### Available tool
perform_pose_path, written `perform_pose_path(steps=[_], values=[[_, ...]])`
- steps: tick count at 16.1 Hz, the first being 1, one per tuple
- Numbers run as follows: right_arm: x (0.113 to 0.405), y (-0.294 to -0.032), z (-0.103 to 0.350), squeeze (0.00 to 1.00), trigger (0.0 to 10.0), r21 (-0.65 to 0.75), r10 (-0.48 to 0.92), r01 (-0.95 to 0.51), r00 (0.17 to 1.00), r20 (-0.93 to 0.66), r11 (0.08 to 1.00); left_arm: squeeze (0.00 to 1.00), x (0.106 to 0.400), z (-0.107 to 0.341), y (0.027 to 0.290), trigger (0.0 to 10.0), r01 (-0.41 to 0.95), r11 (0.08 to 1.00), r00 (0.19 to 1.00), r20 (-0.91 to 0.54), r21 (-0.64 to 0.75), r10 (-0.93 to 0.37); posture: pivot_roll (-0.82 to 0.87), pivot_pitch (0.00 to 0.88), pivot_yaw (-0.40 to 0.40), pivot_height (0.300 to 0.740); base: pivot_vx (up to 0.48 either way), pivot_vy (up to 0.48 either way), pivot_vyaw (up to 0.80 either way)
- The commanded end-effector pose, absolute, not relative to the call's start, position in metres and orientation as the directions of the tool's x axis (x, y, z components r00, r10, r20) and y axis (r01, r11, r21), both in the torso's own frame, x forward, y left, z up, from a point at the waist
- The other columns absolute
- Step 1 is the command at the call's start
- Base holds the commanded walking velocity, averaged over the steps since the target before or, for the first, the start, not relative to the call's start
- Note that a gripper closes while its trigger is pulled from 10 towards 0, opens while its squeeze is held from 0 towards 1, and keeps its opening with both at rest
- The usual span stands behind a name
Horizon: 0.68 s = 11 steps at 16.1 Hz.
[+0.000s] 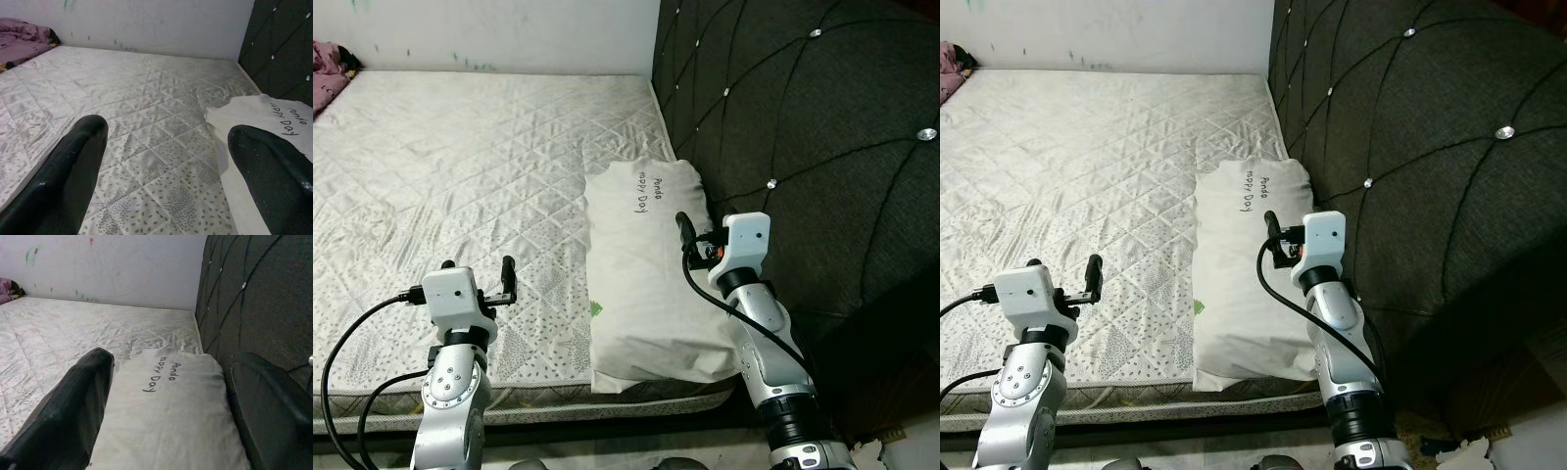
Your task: Clean up the room
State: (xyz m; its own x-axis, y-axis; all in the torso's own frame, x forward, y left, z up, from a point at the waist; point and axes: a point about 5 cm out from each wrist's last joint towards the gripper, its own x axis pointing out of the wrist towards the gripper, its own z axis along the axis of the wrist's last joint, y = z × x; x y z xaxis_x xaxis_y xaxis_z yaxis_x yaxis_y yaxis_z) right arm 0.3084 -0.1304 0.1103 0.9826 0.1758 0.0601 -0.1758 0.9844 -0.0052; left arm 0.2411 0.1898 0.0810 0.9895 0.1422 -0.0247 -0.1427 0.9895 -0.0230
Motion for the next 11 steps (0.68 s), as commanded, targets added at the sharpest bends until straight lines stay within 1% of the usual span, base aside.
perform_pose_path(steps=[1, 3, 8, 11], values=[[0.3108, -0.1282, 0.1132, 0.0, 10.0, -0.007, 0.195, -0.195, 0.979, 0.059, 0.981, 0.0, 0.2394, 0.081, 0.1912, 10.0, -0.159, 0.987, 0.987, -0.022, -0.026, 0.159, -0.07, 0.004, -0.033, 0.74, 0.0, 0.0, 0.0], [0.3106, -0.1265, 0.1122, 0.0, 10.0, -0.005, 0.206, -0.206, 0.977, 0.053, 0.979, 0.0, 0.2377, 0.0807, 0.1937, 10.0, -0.18, 0.983, 0.984, -0.02, -0.027, 0.179, -0.06, 0.003, -0.037, 0.74, 0.0, 0.0, 0.0], [0.3112, -0.1261, 0.1107, 0.0, 10.0, -0.007, 0.214, -0.214, 0.976, 0.044, 0.977, 0.0, 0.2383, 0.0807, 0.1927, 10.0, -0.18, 0.983, 0.984, -0.021, -0.032, 0.179, -0.06, 0.008, -0.039, 0.74, 0.0, 0.0, 0.0], [0.3102, -0.1313, 0.1104, 0.0, 10.0, -0.018, 0.193, -0.192, 0.98, 0.049, 0.981, 0.0, 0.2417, 0.0798, 0.1866, 10.0, -0.16, 0.987, 0.987, -0.022, -0.03, 0.16, -0.1, 0.003, -0.001, 0.74, 0.0, 0.0, 0.0]])
